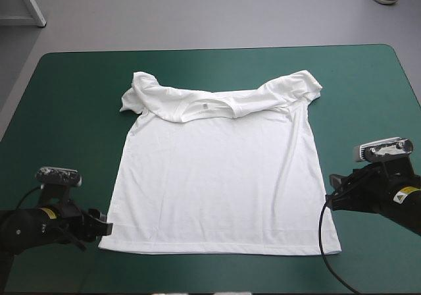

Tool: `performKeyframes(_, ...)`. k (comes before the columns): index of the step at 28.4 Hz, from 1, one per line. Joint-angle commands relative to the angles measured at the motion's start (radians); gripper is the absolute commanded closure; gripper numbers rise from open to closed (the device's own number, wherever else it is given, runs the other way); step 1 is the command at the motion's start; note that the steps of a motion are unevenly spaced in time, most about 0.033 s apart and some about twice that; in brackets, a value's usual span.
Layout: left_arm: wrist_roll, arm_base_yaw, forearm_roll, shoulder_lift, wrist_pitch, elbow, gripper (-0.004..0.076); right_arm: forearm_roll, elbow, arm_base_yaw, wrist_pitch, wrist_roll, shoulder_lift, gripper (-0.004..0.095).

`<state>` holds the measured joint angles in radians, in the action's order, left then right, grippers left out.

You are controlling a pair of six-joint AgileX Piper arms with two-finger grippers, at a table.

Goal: Fold the cloth

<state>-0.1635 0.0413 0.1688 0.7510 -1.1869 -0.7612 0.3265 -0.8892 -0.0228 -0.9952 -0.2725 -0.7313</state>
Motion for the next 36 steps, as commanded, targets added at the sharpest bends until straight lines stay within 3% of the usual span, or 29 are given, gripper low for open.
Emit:
performKeyframes(1,0.022,0.003,0.022,-0.005,0.056,0.11,0.0289,0.01,0.039,0.008,0.072,0.0,0.004,0.0425)
performKeyframes(5,0.05,0.003,0.027,0.028,0.079,0.225,0.0289,0.01,0.094,0.008,0.107,-0.018,0.004,0.0425)
performKeyframes(14,0.064,0.003,0.025,0.204,0.212,0.231,0.0289,0.018,0.094,0.008,0.118,-0.029,0.004,0.0425)
performKeyframes(23,-0.026,0.003,0.079,0.415,0.225,0.233,0.0294,0.016,0.094,0.008,0.113,-0.029,0.004,0.043)
performKeyframes(26,-0.087,0.003,0.157,0.421,0.226,0.24,0.0365,0.011,0.094,0.008,0.095,-0.027,0.004,0.0451)
performKeyframes(31,-0.118,0.003,0.152,0.421,0.227,0.24,0.0591,0.011,0.094,0.008,0.08,-0.027,0.004,0.0467)
performKeyframes(36,-0.146,0.003,0.15,0.421,0.256,0.24,0.0677,0.006,0.094,0.008,0.065,-0.027,0.004,0.0469)
